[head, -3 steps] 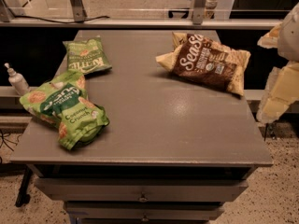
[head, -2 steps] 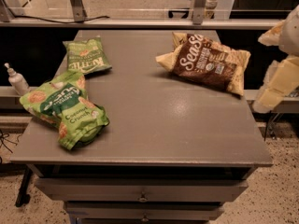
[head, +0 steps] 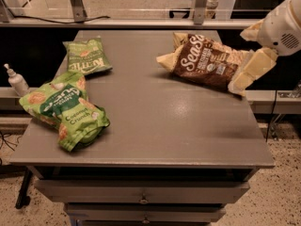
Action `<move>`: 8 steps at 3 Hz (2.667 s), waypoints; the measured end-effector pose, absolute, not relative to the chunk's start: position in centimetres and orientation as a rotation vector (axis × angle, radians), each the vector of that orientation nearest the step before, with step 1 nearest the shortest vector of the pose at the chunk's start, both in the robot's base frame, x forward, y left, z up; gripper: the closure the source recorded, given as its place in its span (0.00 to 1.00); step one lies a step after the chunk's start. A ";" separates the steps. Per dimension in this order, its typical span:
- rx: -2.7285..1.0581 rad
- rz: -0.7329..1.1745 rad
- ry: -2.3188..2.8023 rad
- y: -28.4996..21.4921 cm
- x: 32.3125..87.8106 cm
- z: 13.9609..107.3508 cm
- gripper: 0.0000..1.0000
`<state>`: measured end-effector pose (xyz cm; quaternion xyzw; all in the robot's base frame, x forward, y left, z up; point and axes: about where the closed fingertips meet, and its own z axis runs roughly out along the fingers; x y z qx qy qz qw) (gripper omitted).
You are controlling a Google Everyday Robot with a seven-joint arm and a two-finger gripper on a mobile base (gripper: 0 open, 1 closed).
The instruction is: Move brown chip bag near green rice chip bag
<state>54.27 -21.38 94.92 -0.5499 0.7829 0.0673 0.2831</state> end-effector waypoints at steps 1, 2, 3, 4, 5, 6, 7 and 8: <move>-1.429 0.195 2.047 -20.5 57.4 94.1 0.00; -1.405 0.126 2.021 -20.4 60.8 93.5 0.00; -1.406 0.077 2.042 -20.6 63.6 92.0 0.18; -1.403 0.073 2.079 -20.4 65.3 90.3 0.41; -1.391 0.091 2.116 -20.2 65.9 89.1 0.65; -1.395 0.098 2.125 -19.7 65.9 89.5 0.88; -1.406 0.110 2.107 -18.2 65.2 92.0 1.00; -1.409 0.133 2.078 -16.8 63.7 95.5 1.00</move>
Offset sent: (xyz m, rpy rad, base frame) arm 0.1070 0.0055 -0.0182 -0.0042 -0.1795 -0.0582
